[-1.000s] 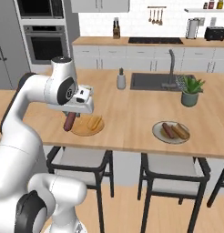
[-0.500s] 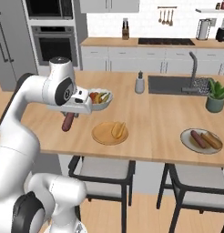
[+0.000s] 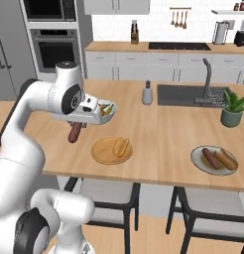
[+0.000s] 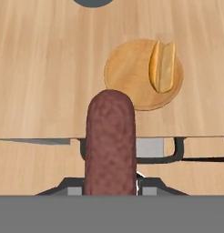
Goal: Place one bun and one sausage from the bowl on each plate.
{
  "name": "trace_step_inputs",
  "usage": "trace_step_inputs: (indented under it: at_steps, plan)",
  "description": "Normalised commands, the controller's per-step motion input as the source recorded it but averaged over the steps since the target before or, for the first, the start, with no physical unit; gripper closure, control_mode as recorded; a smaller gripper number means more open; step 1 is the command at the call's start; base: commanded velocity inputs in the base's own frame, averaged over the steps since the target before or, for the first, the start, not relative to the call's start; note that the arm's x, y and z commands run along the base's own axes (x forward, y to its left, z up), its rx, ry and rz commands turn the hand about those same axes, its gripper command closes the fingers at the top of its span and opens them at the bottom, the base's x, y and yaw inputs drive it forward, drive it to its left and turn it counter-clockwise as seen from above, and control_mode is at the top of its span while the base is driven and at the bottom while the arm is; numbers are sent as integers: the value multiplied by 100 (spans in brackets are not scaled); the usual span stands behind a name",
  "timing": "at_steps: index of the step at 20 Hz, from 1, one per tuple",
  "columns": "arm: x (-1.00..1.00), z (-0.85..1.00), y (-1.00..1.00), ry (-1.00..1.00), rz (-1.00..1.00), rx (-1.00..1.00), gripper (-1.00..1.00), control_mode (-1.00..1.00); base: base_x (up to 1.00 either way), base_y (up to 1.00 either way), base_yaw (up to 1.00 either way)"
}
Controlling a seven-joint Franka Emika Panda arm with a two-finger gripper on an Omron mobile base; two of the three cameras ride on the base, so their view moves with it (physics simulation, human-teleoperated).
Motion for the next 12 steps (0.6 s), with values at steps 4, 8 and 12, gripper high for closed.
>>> trace_step_inputs:
  at_steps: [4,8,12]
  plan:
    - [0,0,0,0,0,0,100,100,62,-1,0]
    - [50,-20,-2,0,0,0,100,-100,13,0,0]
    - [95,-57,-1,0,0,0,100,-100,0,0,0]
